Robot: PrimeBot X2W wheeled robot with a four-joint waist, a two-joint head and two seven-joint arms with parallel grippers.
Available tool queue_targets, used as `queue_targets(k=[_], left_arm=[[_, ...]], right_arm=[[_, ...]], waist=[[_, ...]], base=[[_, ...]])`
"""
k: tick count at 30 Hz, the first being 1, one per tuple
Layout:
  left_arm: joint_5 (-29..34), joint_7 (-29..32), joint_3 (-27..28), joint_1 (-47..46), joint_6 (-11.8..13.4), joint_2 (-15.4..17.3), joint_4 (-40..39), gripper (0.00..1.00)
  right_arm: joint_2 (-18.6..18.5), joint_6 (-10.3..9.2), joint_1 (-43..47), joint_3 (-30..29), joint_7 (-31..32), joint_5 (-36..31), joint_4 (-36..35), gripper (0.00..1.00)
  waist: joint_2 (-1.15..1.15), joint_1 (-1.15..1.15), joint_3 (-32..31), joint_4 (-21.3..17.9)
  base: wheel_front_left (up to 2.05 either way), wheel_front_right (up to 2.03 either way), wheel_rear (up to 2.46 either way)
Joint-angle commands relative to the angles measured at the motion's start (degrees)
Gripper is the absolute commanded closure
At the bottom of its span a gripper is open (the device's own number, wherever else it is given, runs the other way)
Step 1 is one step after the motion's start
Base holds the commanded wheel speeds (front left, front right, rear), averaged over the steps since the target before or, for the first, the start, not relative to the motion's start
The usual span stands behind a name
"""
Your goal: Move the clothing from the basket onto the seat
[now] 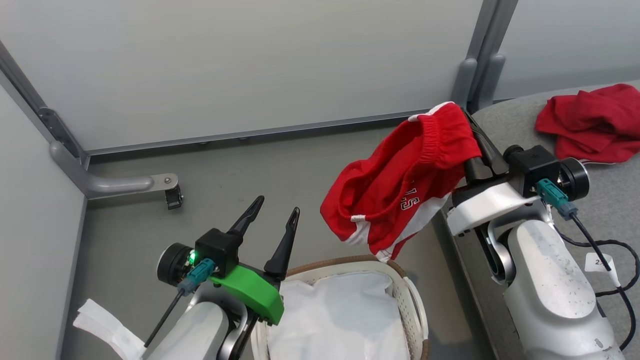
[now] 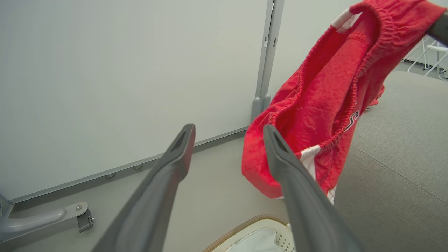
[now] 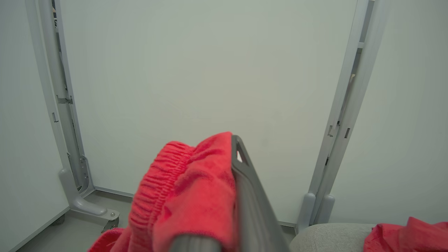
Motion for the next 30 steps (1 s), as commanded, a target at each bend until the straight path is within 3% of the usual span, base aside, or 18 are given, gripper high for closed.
queue_targets(k=[1, 7, 11, 20, 30], left_arm=[[0.97, -0.19, 0.80, 1.13, -0.66, -0.55, 0.11, 0.00], [3.11, -0.19, 3.12, 2.21, -2.03, -2.35, 0.09, 0.00], [4.57, -0.19, 4.43, 2.41, -2.87, -3.11, 0.02, 0.00], [7.45, -0.12, 5.78, 0.16, -3.86, -3.64, 0.18, 0.00], [9.04, -0.12, 5.39, -3.51, -4.32, -1.85, 1.21, 0.00]], right_arm=[[-0.19, -0.08, -0.08, -0.25, -0.28, -0.14, -0.23, 1.00], [-0.20, -0.08, -0.86, -0.77, -0.28, -0.78, -0.24, 1.00], [-0.20, -0.08, -1.65, -0.68, -0.28, -1.58, -0.48, 1.00], [-0.18, -0.08, -3.34, -2.28, -0.28, -2.41, -1.81, 1.00], [-0.11, -0.08, -4.01, -4.93, -0.28, -0.30, -3.39, 1.00]], waist=[[0.28, 0.00, 0.08, -0.10], [0.28, 0.00, 0.83, -1.09], [0.28, 0.00, 2.04, -3.79], [0.28, 0.00, 6.93, -15.54], [0.28, 0.00, 13.35, -27.85]], base=[[0.00, 0.00, 0.00], [0.00, 0.00, 0.00], [0.00, 0.00, 0.00], [0.00, 0.00, 0.00], [0.00, 0.00, 0.00]])
